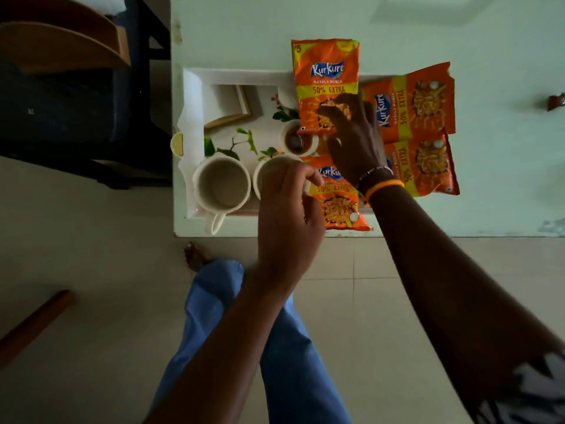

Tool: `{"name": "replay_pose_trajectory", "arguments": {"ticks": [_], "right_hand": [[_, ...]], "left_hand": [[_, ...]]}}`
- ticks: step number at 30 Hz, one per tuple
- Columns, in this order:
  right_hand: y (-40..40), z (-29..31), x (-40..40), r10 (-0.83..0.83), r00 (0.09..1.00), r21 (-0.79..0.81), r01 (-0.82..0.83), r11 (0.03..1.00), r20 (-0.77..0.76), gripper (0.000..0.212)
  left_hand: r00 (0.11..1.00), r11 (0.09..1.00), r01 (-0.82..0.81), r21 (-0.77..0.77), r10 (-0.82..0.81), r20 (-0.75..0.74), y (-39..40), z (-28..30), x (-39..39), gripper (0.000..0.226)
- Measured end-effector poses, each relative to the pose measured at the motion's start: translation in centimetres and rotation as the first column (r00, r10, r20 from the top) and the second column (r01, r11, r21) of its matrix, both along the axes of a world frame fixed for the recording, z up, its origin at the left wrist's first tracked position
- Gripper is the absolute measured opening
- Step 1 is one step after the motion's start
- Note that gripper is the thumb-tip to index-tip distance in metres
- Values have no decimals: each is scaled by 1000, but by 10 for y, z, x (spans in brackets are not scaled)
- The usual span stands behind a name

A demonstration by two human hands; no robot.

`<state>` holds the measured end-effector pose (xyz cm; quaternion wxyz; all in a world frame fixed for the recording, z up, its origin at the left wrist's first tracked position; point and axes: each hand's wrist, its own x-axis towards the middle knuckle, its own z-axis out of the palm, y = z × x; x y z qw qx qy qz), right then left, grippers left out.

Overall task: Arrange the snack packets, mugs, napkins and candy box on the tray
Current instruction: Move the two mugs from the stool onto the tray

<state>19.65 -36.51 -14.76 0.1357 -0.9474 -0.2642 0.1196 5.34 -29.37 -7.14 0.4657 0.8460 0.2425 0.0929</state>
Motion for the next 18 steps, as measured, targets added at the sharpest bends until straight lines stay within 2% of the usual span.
{"name": "replay_pose_trajectory", "arguments": {"ticks": [2,4,9,11,13,16,18], "right_hand": [[9,-12,13,152,988,-82,-150,985,17,43],[13,-21,21,198,980,-139,-192,971,28,40],[8,-22,33,103,993,-120,-97,988,49,42],[-3,-14,31,67,996,-69,-62,996,64,46],[-21,-3,22,-41,996,-47,45,998,79,45],[-54,4,-2,-160,987,-106,163,981,29,38],[-73,0,-19,-147,989,-157,142,977,-20,39]], "left_hand": [[999,998,54,20,-54,4,-3,-2,6,15],[999,998,53,-16,-53,5,-6,-2,11,15],[999,996,26,-83,-22,49,-16,-1,16,17],[998,991,63,-121,-59,32,-21,0,18,16],[992,982,123,-146,-123,5,-27,-1,20,16],[951,945,263,-195,-288,-112,-38,-9,24,24],[855,896,416,-158,-444,-267,-46,-22,21,42]]}}
